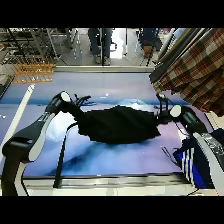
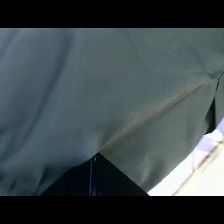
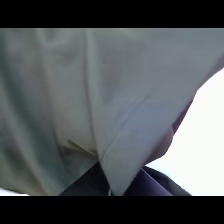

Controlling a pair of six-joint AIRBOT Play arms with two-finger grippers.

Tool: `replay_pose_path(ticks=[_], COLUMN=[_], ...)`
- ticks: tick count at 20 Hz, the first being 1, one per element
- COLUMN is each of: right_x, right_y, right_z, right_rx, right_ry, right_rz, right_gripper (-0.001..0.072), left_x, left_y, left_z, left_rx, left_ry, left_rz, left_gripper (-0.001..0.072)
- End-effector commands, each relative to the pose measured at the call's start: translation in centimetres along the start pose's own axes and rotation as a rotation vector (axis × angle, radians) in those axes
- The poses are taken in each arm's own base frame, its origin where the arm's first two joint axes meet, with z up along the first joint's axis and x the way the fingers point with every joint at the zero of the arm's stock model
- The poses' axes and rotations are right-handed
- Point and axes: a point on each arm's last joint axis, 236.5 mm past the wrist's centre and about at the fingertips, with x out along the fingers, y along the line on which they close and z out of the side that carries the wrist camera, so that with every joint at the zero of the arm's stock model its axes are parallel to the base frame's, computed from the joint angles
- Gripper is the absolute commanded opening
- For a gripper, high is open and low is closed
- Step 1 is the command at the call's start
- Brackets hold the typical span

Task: Fold the clothes and pants, and hang the long-sleeved shirts on hangers.

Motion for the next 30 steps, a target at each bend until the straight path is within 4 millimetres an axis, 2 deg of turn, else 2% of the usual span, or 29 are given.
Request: replay_pose_path(ticks=[1,3,5,8,10,13,16,19,20,21,24,26,28,29,30], right_x=[-4.1,-6.0,-6.5,-5.2,-3.1,-1.7,-2.1,-2.2,-1.9,-1.2,2.1,3.7,4.5,4.7,4.6], right_y=[5.3,8.7,11.1,14.2,14.5,11.6,9.0,5.7,4.4,3.0,0.9,0.2,-1.0,-2.3,-3.8], right_z=[5.7,7.9,8.6,8.7,7.9,7.2,7.8,7.3,6.3,4.5,-3.8,-8.0,-10.5,-10.7,-9.9], right_rx=[-0.159,-0.248,-0.305,-0.399,-0.399,-0.315,-0.281,-0.192,-0.153,-0.102,0.022,0.090,0.121,0.127,0.139], right_ry=[-0.151,-0.227,-0.256,-0.255,-0.208,-0.143,-0.137,-0.089,-0.047,0.020,0.277,0.366,0.419,0.413,0.380], right_rz=[0.015,0.012,0.017,0.032,0.025,-0.044,-0.084,-0.118,-0.124,-0.119,-0.030,0.019,0.015,-0.012,-0.037], right_gripper=[0.0035,0.0035,0.0034,0.0034,0.0035,0.0035,0.0035,0.0036,0.0036,0.0036,0.0037,0.0037,0.0037,0.0038,0.0040], left_x=[2.1,0.6,-3.1,-9.1,-10.8,-10.4,-8.7,-6.8,-6.3,-6.0,-5.6,-5.0,-4.3,-3.9,-3.6], left_y=[0.2,-0.6,-1.8,-3.9,-4.1,-3.5,-2.6,-1.3,-1.1,-1.1,-1.8,-2.1,-2.4,-2.5,-2.6], left_z=[0.6,1.6,3.1,3.6,3.0,2.4,2.3,2.1,2.0,1.9,2.0,1.9,1.8,1.8,1.7], left_rx=[-0.033,-0.017,0.017,0.064,0.051,0.029,0.009,-0.036,-0.041,-0.041,-0.026,-0.019,-0.011,-0.009,-0.004], left_ry=[-0.007,-0.051,-0.126,-0.217,-0.225,-0.193,-0.164,-0.127,-0.116,-0.111,-0.104,-0.093,-0.079,-0.072,-0.065], left_rz=[0.006,0.009,0.026,0.050,0.052,0.043,0.033,0.021,0.018,0.016,0.015,0.012,0.008,0.006,0.005], left_gripper=[0.0007,0.0007,0.0007,0.0008,0.0007,0.0007,0.0007,0.0008,0.0007,0.0008,0.0008,0.0008,0.0008,0.0008,0.0008])
